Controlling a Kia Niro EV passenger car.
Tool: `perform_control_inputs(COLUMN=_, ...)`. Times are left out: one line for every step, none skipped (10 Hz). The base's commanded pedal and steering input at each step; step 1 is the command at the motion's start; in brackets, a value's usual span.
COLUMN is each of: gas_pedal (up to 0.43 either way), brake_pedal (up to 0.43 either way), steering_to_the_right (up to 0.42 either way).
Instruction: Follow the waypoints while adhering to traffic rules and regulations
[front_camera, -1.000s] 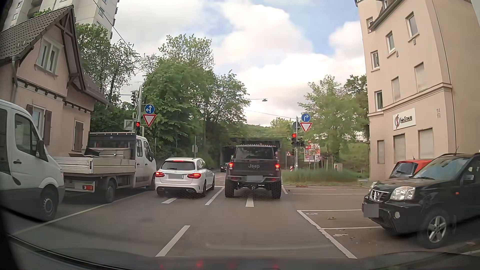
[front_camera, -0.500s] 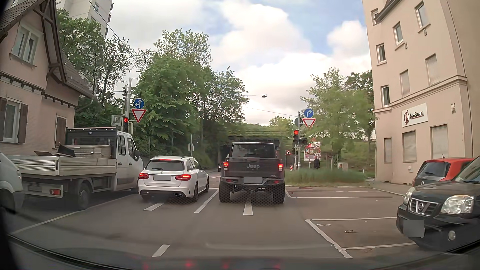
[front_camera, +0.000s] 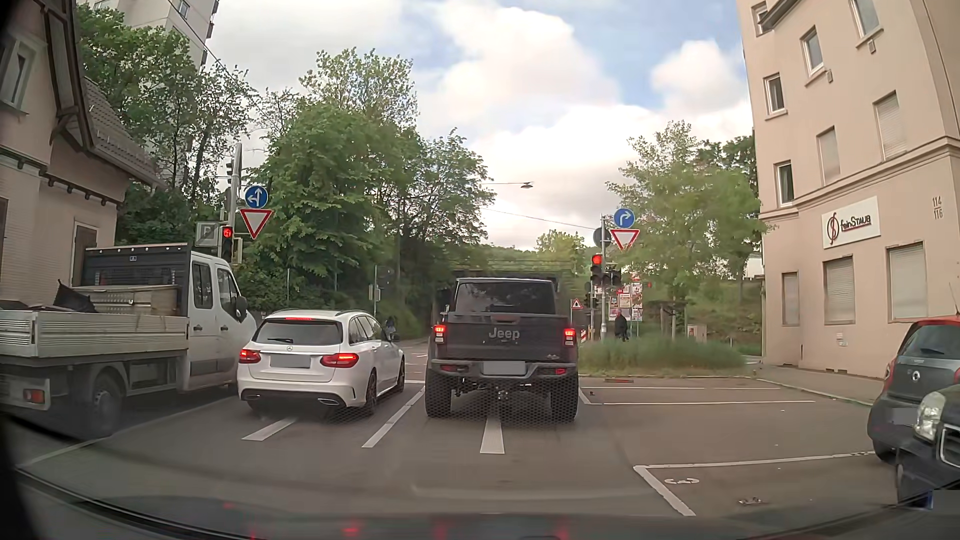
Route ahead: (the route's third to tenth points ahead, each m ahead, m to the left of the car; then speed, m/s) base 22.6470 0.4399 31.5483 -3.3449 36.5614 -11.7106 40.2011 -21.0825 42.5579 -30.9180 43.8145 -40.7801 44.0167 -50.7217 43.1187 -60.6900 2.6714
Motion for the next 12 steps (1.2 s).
perform_control_inputs(gas_pedal=0.000, brake_pedal=0.055, steering_to_the_right=0.015)
perform_control_inputs(gas_pedal=0.000, brake_pedal=0.091, steering_to_the_right=0.015)
perform_control_inputs(gas_pedal=0.000, brake_pedal=0.110, steering_to_the_right=0.015)
perform_control_inputs(gas_pedal=0.000, brake_pedal=0.122, steering_to_the_right=0.015)
perform_control_inputs(gas_pedal=0.000, brake_pedal=0.152, steering_to_the_right=0.015)
perform_control_inputs(gas_pedal=0.000, brake_pedal=0.183, steering_to_the_right=0.015)
perform_control_inputs(gas_pedal=0.000, brake_pedal=0.195, steering_to_the_right=0.012)
perform_control_inputs(gas_pedal=0.000, brake_pedal=0.226, steering_to_the_right=0.007)
perform_control_inputs(gas_pedal=0.000, brake_pedal=0.226, steering_to_the_right=0.002)
perform_control_inputs(gas_pedal=0.000, brake_pedal=0.226, steering_to_the_right=-0.002)
perform_control_inputs(gas_pedal=0.000, brake_pedal=0.232, steering_to_the_right=-0.008)
perform_control_inputs(gas_pedal=0.000, brake_pedal=0.238, steering_to_the_right=-0.011)
